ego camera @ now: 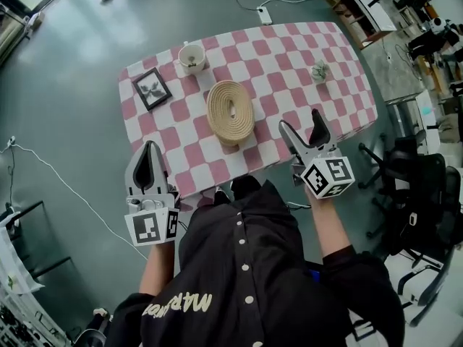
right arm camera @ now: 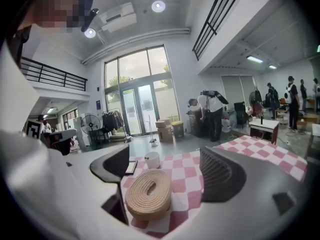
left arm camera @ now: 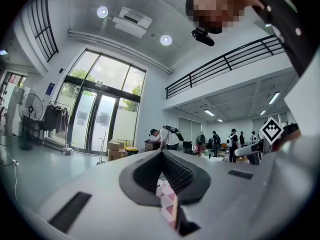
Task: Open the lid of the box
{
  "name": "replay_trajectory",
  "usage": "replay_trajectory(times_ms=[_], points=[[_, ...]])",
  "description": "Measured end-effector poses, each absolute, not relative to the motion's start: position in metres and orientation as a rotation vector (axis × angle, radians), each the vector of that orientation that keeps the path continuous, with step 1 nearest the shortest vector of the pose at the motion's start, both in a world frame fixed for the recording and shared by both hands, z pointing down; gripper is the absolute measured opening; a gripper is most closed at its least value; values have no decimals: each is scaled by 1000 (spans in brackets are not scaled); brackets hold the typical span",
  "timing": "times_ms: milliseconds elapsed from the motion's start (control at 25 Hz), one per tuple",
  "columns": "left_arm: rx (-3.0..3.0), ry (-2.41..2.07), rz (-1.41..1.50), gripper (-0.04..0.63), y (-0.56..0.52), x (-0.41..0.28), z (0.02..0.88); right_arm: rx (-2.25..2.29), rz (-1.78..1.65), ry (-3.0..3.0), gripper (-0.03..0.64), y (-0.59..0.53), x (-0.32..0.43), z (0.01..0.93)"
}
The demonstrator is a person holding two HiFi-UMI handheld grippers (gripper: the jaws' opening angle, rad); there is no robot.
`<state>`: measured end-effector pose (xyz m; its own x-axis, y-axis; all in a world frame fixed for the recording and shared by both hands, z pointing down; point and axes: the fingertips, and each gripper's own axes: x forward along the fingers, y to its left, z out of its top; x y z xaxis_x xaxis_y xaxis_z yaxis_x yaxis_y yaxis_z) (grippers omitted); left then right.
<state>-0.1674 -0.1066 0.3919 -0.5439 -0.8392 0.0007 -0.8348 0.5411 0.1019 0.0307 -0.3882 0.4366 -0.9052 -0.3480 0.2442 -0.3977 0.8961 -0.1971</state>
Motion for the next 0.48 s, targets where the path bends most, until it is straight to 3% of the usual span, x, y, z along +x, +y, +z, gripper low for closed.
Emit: replay_trajectory(times_ms=[480], points=[[1271, -2769, -90, 10, -108, -185, 398, 428, 418, -2569, 423, -413, -37, 539]])
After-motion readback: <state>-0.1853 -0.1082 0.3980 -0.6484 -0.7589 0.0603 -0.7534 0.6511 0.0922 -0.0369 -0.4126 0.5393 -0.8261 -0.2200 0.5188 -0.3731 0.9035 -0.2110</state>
